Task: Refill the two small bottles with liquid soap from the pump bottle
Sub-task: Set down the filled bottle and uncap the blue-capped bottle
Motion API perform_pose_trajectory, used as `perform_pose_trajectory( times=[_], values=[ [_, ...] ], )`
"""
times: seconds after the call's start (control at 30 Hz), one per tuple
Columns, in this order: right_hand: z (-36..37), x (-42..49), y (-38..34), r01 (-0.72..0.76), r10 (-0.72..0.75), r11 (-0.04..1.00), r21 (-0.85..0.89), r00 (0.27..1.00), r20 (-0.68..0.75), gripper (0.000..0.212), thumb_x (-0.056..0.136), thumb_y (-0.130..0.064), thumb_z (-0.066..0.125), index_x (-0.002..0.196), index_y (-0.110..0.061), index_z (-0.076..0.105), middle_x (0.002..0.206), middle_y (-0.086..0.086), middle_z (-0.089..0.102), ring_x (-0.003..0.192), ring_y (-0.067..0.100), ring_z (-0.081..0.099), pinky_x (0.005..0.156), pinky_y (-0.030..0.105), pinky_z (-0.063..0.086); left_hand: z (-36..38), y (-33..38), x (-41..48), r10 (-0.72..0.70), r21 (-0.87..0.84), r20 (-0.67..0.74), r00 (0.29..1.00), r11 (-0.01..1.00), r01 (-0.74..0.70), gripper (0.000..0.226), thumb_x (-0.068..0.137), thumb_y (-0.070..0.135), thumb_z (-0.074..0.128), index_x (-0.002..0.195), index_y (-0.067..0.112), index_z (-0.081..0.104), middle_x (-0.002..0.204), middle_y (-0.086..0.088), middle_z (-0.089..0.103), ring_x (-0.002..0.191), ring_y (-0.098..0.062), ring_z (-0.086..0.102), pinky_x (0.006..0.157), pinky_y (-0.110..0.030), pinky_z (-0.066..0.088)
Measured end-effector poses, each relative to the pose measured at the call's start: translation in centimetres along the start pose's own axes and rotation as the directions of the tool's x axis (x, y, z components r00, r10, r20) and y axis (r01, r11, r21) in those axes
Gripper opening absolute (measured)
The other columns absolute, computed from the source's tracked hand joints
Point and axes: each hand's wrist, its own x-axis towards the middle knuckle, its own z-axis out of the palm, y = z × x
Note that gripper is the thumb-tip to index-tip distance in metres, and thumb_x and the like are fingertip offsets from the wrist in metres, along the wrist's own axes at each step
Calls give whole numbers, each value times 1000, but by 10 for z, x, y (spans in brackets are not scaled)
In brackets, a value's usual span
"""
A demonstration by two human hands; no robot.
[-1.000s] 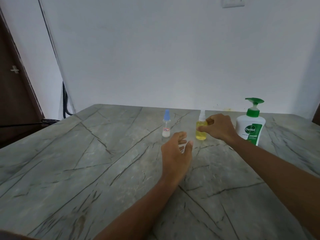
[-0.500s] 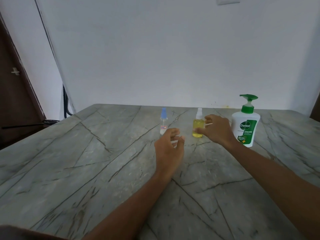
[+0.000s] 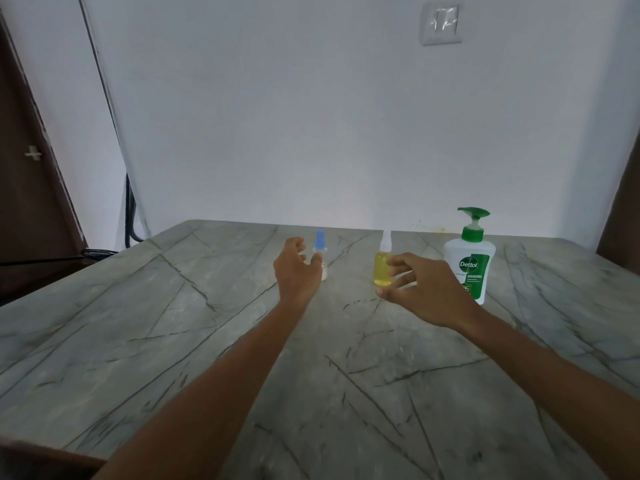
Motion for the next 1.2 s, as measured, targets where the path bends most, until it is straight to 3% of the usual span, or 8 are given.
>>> perform_pose_trajectory(
  times=[0.13,0.27,0.4,0.5,0.67,0.87,1.07,1.2],
  values=[
    [-7,-6,-4,54,-54,998,-14,999,0,54,76,-40,77,123,-18,60,105,-9,65,86,1,63,73,17,53,15,-15,23,-15,155,52,999,988,7,64,81,37,71,133,9,45,130,-9,55,116,-23,53,97,-34,44],
    [-12,-6,-4,106,-106,994,-29,994,5,48,77,-41,75,119,-21,61,99,-13,64,85,1,63,74,22,56,28,-26,35,-48,185,96,994,982,29,75,74,45,75,133,8,46,128,-10,56,115,-24,54,95,-33,43],
    [-14,-2,-3,124,-124,992,-34,992,0,47,78,-41,74,120,-23,60,101,-13,64,85,0,63,74,25,57,35,-31,43,-55,201,102,993,979,33,53,75,40,75,115,9,59,111,-6,65,101,-22,60,78,-23,40],
    [-13,0,-2,116,-116,993,-24,993,4,48,79,-41,74,120,-22,60,100,-13,65,85,0,63,73,21,56,35,-30,45,-22,217,101,995,976,0,32,77,35,74,95,10,65,94,-5,68,90,-22,63,70,-23,40],
    [-21,11,-16,84,-83,996,26,996,-21,43,79,-40,75,116,-20,63,94,-13,66,79,-3,63,66,7,49,25,-7,19,92,144,106,990,984,-107,29,81,37,71,97,14,63,87,5,64,84,-14,62,70,-20,41],
    [-64,41,-68,37,-17,988,148,991,-133,37,78,-50,73,99,-20,69,85,-6,71,62,8,70,69,30,60,5,50,-36,280,-86,140,950,959,-270,30,80,35,73,104,21,62,93,12,66,80,2,61,63,-4,43],
    [-96,48,-106,33,-7,965,-260,995,101,36,76,-57,71,80,-21,71,71,-4,72,61,9,69,63,18,48,5,75,-68,368,-70,52,928,929,-364,27,77,42,73,92,20,68,84,12,67,73,0,60,59,-3,43],
    [-98,42,-109,65,34,905,-420,974,224,42,80,-54,69,78,-12,72,68,2,73,65,14,70,71,20,52,2,81,-87,375,-167,0,927,914,-369,25,75,38,77,87,17,70,80,10,68,72,-2,61,59,-7,47]
  ],
)
